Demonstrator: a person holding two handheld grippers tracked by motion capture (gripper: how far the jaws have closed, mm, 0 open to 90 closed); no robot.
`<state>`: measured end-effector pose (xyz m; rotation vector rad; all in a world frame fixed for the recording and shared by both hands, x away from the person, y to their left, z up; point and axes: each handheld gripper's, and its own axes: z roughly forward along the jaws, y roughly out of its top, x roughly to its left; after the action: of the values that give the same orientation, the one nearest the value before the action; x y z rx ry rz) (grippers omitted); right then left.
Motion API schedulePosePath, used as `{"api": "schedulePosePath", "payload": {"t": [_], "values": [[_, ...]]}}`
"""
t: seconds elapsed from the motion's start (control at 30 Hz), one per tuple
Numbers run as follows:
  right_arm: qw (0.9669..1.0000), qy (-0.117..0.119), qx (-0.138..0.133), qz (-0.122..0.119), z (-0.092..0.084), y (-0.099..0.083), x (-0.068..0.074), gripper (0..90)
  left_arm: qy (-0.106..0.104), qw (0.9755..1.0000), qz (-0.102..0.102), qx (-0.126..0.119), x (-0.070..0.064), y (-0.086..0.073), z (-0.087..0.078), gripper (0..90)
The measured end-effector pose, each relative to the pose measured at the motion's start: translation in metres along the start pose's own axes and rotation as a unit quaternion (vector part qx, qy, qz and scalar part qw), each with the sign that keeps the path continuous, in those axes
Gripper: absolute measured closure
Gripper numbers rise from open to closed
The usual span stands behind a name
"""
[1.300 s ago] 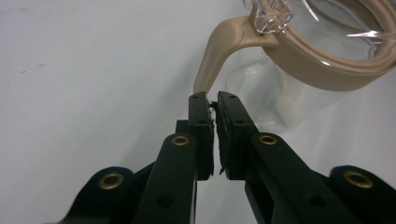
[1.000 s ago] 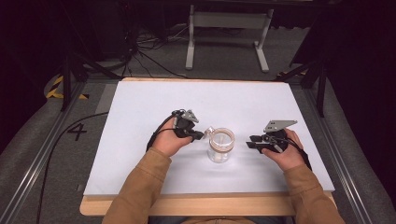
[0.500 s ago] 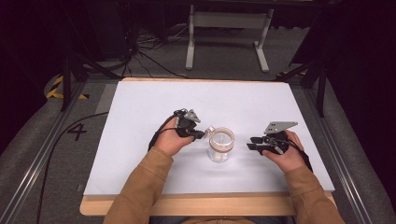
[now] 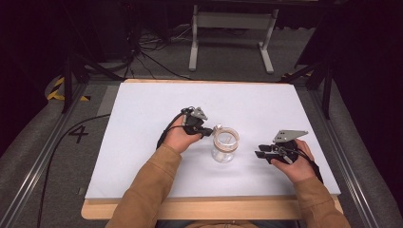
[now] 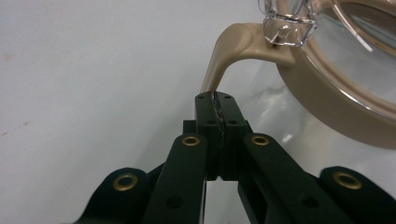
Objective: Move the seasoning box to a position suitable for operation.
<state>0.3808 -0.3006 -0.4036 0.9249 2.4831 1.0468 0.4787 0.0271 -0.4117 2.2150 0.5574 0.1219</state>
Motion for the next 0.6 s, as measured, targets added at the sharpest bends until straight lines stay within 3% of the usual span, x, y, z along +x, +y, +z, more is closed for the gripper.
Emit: {"api": "schedulePosePath", "payload": {"t": [0.17, 0.33, 0.37, 0.4, 0.47, 0.6], "values": [[1.0, -0.003, 0.0, 0.002, -0.003, -0.003, 0.002, 69.7, -0.007, 1.0, -0.004, 0.004, 0.003, 0.0, 0.005, 89.9], [1.0, 0.005, -0.002, 0.001, -0.002, 0.0, 0.004, 74.6, -0.001, 1.0, -0.007, 0.007, 0.004, 0.0, -0.007, 89.4], [0.9991, 0.038, -0.018, 0.008, 0.001, 0.003, 0.004, 78.1, 0.008, 0.9999, -0.008, 0.007, 0.002, -0.001, -0.014, 86.8], [0.9991, 0.038, -0.018, 0.008, 0.001, 0.003, 0.004, 78.1, 0.008, 0.9999, -0.008, 0.007, 0.002, -0.001, -0.014, 86.4], [0.9952, 0.081, -0.049, 0.024, 0.002, 0.008, 0.004, 83.0, 0.013, 0.9998, -0.01, 0.007, 0.001, -0.002, -0.025, 86.5], [0.9962, 0.072, -0.048, 0.009, 0.008, 0.023, 0.009, 89.0, 0.022, 0.9994, -0.024, -0.007, -0.006, -0.008, -0.047, 87.0]]}}
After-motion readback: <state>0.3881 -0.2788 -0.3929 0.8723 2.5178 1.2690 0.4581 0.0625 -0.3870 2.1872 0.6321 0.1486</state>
